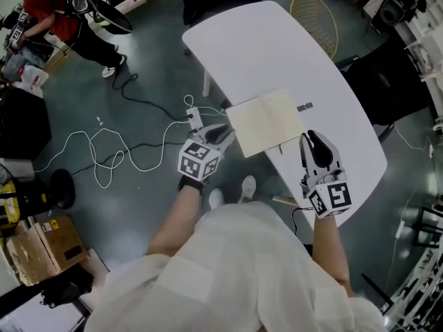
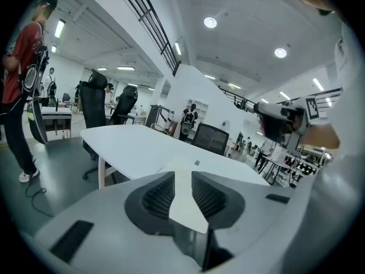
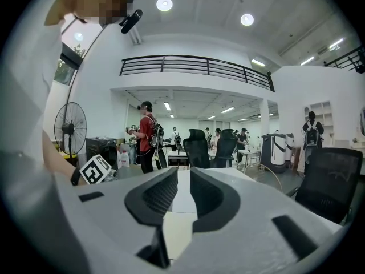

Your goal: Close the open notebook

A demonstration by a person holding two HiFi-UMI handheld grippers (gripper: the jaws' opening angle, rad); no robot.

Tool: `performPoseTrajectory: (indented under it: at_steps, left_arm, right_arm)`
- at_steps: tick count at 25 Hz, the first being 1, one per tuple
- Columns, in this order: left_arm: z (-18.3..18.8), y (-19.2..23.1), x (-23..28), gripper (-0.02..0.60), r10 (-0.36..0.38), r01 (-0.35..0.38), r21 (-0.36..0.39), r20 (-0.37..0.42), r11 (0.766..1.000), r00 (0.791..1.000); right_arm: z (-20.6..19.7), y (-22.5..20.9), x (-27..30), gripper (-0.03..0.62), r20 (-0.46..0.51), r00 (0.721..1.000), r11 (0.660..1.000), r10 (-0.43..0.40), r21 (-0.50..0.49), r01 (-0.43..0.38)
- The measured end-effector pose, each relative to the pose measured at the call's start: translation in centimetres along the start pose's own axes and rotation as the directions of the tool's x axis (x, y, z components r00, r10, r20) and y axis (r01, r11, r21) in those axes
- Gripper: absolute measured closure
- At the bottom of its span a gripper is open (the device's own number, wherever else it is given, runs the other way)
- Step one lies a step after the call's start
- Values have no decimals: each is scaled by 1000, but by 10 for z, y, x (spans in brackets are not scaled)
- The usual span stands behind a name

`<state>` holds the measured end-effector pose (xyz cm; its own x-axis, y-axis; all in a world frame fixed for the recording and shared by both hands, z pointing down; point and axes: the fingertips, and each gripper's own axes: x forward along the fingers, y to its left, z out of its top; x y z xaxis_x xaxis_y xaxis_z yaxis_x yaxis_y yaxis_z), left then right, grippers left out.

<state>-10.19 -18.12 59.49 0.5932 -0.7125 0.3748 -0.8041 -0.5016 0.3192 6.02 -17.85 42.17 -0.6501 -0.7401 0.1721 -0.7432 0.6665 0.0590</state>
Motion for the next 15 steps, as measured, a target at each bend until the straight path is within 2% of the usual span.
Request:
performPoseTrajectory:
  at_steps: [15]
  left_arm:
    - [-51, 11, 38, 446, 22, -41, -128, -152, 991, 988]
  right_arm:
    - [19, -7, -3, 523, 23, 1000, 1000, 10, -18, -9]
